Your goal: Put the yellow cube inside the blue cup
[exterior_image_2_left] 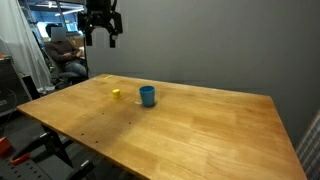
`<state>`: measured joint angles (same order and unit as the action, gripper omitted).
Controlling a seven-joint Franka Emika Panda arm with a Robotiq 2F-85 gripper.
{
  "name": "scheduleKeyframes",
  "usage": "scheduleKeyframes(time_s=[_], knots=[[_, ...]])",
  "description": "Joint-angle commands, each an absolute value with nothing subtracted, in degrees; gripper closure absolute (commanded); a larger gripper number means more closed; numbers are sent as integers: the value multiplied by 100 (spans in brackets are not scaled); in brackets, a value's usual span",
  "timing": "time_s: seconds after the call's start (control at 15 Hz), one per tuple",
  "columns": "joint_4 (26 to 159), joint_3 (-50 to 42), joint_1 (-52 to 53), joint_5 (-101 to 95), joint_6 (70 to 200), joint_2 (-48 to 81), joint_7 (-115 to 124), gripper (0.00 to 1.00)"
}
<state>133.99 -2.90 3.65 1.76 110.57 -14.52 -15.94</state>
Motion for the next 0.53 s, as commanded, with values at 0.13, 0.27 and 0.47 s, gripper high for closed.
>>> scheduleKeyframes(time_s=[0.13,0.27,0.47], knots=[[13392,-233,305,190,11047,-1450,-1604,0],[13185,-214,300,261,11269,-1046,-1417,0],[12616,-43,387,249,11559,-120,-1166,0]])
